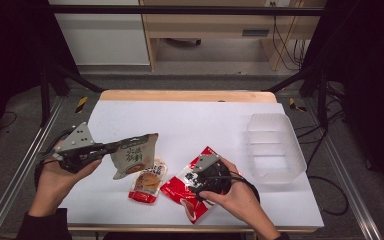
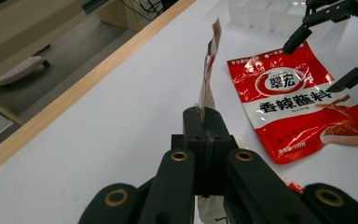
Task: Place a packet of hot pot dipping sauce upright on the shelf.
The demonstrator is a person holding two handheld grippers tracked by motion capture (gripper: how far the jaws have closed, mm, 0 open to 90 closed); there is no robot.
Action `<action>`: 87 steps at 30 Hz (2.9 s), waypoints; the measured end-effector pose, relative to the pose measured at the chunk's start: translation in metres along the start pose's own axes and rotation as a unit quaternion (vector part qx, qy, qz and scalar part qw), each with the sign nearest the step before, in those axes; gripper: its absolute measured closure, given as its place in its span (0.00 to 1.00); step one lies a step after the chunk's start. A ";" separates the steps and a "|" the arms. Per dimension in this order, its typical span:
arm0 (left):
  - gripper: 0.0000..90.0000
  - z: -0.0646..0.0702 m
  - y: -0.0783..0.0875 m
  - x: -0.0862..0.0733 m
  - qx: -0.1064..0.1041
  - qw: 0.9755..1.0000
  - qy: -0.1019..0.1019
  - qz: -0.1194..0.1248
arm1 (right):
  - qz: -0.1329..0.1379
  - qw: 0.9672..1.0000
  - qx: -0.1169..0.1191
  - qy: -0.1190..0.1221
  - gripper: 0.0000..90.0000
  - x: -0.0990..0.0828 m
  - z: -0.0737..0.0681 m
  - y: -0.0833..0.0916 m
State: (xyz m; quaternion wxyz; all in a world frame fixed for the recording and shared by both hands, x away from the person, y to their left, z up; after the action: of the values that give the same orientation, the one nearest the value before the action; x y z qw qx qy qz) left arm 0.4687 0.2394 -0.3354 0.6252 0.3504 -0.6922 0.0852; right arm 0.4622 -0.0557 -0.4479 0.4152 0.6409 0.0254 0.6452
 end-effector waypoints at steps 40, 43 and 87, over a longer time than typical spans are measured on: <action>1.00 0.059 -0.077 0.038 -0.107 0.993 -0.041 0.003 | -0.020 0.993 0.036 0.112 0.46 0.087 0.035 0.031; 1.00 0.063 -0.080 0.038 -0.113 0.993 -0.042 0.005 | -0.021 0.992 0.045 0.115 0.52 0.086 0.033 0.029; 0.18 0.037 -0.069 -0.033 0.019 0.998 0.048 0.044 | -0.055 0.989 0.033 0.137 1.00 0.115 0.063 0.047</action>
State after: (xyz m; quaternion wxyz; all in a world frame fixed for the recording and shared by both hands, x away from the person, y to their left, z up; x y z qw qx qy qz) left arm 0.4790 0.1801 -0.3952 0.6464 0.3266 -0.6747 0.1426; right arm 0.5107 -0.0520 -0.3172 0.4213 0.5574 0.1380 0.7020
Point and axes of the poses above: each handheld gripper's, and its own axes: y roughly backward along the jaws, x roughly out of its top, z roughly to its right, the point moved 5 cm from there along -y, roughly forward along the jaws, and after that the axes turned 15 degrees about z, right-handed, at the moved point
